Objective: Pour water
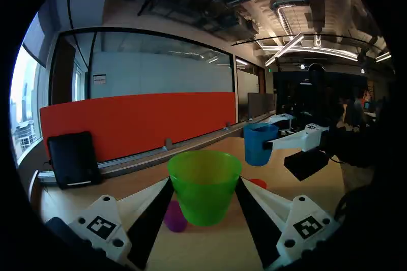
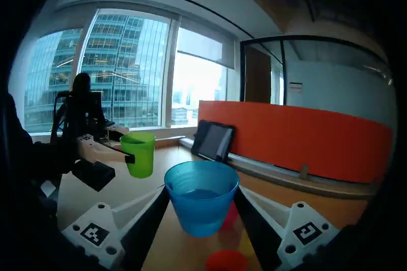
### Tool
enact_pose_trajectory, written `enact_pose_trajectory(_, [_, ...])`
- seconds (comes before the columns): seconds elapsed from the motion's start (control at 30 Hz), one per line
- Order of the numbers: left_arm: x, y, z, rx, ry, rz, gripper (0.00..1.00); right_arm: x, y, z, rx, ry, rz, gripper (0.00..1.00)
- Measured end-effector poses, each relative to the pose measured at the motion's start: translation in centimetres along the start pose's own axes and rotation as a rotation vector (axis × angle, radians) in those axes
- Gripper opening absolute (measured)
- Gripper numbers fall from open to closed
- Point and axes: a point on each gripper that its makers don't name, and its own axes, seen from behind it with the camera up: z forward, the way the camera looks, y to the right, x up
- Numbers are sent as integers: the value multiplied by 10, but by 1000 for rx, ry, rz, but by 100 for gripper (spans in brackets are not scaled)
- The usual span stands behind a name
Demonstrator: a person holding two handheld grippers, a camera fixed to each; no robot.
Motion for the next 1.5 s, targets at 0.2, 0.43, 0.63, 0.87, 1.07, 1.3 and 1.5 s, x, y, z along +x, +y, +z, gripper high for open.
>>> enact_pose_trajectory(0.2, [-1,5,3,-16,3,3,84,7,2,-3,-1,11,-6,89])
enact_pose_trajectory(0.43, [-1,13,7,-37,10,13,84,15,3,-6,1,19,-26,89])
enact_pose_trajectory(0.63, [-3,22,11,-58,12,3,84,23,4,-7,3,25,-43,89])
enact_pose_trajectory(0.87, [-2,32,16,-80,24,2,84,31,6,-9,8,30,-77,89])
enact_pose_trajectory(1.07, [-4,42,20,-101,25,7,84,39,4,-11,18,31,-125,89])
enact_pose_trajectory(1.3, [-4,52,23,-118,25,14,84,48,7,-10,15,27,-201,89])
enact_pose_trajectory(1.5, [-4,62,24,-135,29,14,84,62,10,-10,8,32,-274,89])
